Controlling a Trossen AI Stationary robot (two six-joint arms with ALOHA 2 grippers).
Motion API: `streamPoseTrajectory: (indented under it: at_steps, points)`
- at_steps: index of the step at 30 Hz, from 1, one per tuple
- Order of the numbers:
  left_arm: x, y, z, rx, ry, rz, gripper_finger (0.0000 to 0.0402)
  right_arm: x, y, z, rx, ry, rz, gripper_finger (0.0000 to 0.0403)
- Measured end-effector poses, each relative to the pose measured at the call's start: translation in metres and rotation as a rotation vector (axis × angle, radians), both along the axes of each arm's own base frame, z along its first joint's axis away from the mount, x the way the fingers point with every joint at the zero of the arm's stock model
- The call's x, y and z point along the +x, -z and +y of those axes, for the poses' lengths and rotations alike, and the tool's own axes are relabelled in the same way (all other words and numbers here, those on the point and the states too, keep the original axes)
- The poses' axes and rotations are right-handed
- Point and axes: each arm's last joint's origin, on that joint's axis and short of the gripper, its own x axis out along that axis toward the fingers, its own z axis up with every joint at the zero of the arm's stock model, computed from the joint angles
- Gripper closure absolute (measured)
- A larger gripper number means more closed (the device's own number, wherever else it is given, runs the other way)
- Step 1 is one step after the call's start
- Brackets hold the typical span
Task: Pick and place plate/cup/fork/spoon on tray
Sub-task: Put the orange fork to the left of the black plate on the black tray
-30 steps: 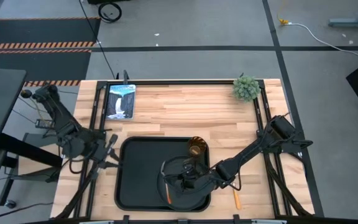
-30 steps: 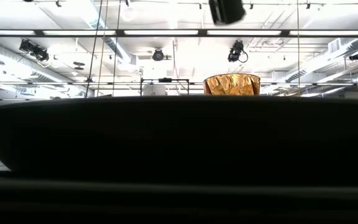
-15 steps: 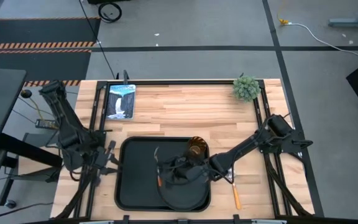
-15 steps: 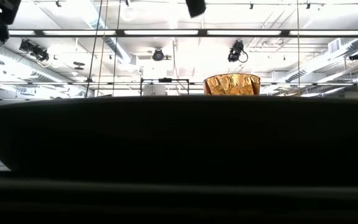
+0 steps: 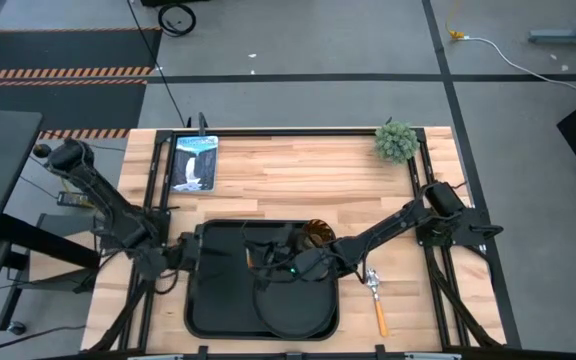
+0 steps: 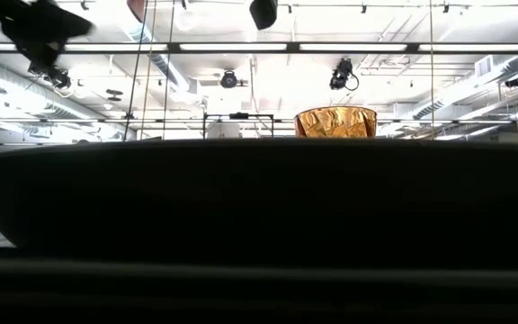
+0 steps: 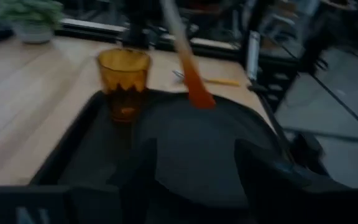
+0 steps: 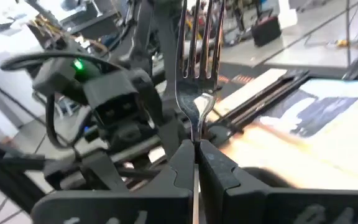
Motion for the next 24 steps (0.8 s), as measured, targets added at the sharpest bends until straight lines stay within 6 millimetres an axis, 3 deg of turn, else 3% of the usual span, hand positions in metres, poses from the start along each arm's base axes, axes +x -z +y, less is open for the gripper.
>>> streamPoseTrajectory:
  at_steps: [9,18,24]
  points:
    - [0.026,0.007,0.003,-0.058,-0.152,-0.055,0.0202,-0.002,0.000,-0.004,-0.102,0.136,0.040,0.0392]
    - [0.056,0.003,-0.014,0.137,-0.368,-0.071,0.0201,-0.003,0.000,-0.006,-0.181,0.215,0.079,0.0392]
    - [0.077,-0.005,-0.022,0.191,-0.397,-0.064,0.0181,-0.004,-0.001,-0.007,-0.198,0.258,0.085,0.0392]
